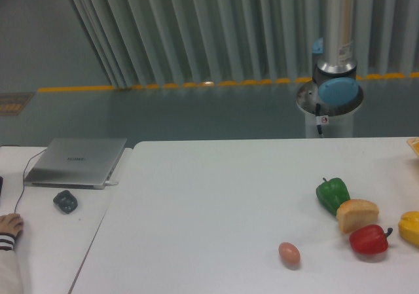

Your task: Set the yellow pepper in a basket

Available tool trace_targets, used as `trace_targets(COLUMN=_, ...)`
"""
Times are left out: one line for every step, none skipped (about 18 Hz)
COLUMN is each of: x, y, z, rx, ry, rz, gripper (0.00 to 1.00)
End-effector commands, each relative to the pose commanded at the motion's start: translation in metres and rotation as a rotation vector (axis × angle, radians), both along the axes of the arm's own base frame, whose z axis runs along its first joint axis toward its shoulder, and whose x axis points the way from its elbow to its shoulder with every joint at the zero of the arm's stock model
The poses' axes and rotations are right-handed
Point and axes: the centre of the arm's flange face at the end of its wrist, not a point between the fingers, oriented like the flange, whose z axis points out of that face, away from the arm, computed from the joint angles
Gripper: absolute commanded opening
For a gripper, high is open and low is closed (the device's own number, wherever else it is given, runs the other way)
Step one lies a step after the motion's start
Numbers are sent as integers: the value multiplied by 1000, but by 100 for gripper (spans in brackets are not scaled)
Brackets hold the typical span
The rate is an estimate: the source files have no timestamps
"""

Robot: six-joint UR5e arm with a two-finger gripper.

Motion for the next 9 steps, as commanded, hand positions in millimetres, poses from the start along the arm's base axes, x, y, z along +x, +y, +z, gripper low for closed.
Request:
trace_targets(x=0, y=1, z=-2, rx=7, ry=-1, rz=-6, gripper=100)
trace_targets(x=1, y=1, z=-2, rx=9, ry=0, rz=-9, gripper=100)
trace_targets(x=1, y=1, z=-2, rx=8, ry=0, rz=-6, gripper=100)
trace_targets(x=0, y=1, z=-3, rx=9, ry=-1, rz=-1, gripper=100)
trace_targets(x=1, y=1, z=-2, rx=8, ry=0, rz=0, gripper=100)
trace_targets(x=0, y=1, z=-3, rx=9, ry=-1, rz=0, gripper=100)
trace_targets(x=0, y=1, z=-3, rx=9, ry=-1, rz=0, gripper=100)
trace_targets(x=0, y=1, z=-3, rx=9, ry=-1, rz=0, gripper=100)
trace_targets(x=1, y=1, z=-3, rx=10, ry=-2, rz=0, gripper=100)
